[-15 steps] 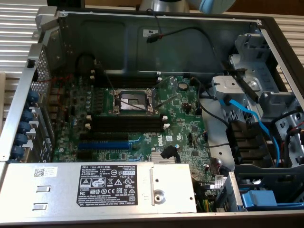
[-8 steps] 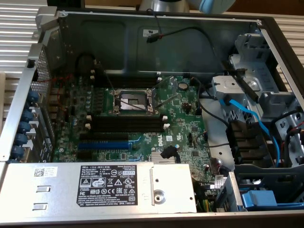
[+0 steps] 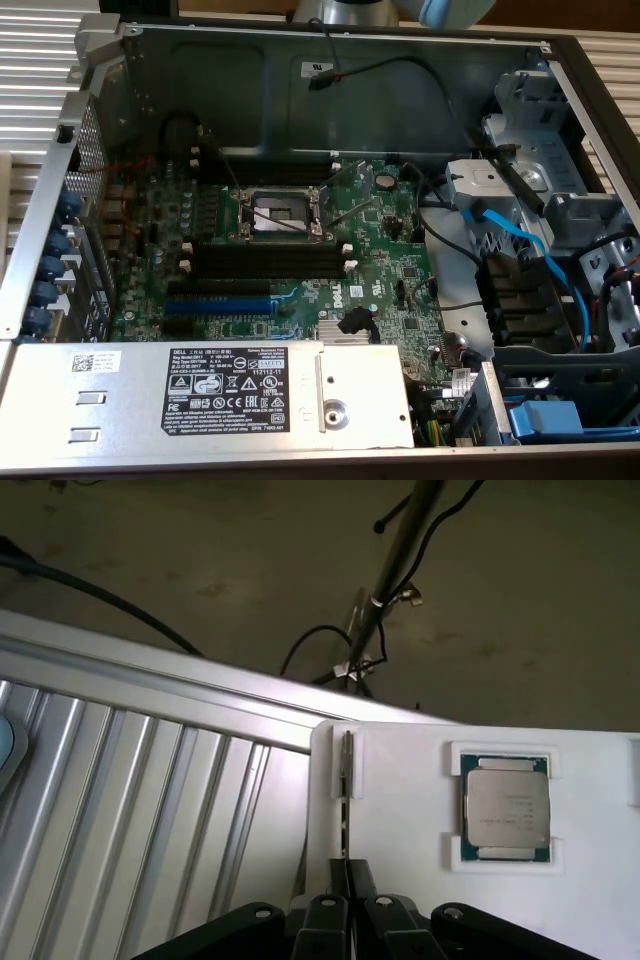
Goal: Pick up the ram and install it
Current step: 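Pick up the ram and move it above insertion slot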
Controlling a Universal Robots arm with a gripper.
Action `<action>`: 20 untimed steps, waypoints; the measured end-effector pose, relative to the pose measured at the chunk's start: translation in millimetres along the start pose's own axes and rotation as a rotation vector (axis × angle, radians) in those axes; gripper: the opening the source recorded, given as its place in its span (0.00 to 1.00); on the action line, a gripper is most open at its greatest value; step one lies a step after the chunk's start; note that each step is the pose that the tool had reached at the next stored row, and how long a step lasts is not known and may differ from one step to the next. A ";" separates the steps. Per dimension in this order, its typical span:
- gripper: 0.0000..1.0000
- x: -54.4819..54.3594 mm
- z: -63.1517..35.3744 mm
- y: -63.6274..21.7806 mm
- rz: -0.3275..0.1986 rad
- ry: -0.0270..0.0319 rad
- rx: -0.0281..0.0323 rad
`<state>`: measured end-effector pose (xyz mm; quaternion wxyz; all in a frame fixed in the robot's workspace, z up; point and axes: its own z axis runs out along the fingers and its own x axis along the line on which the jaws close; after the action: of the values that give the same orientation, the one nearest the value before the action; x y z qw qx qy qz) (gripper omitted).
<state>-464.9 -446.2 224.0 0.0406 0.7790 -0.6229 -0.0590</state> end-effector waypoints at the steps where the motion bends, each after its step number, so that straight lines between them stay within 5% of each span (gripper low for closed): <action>1: 0.13 -0.1 -2.1 0.3 0.000 0.0000 0.0000; 11: 0.13 -0.7 -17.8 2.4 0.000 0.0001 0.0000; 20: 0.13 -2.0 -47.0 6.5 0.000 0.0001 0.0000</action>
<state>-464.8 -446.2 271.5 0.0407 0.7790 -0.6229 -0.0590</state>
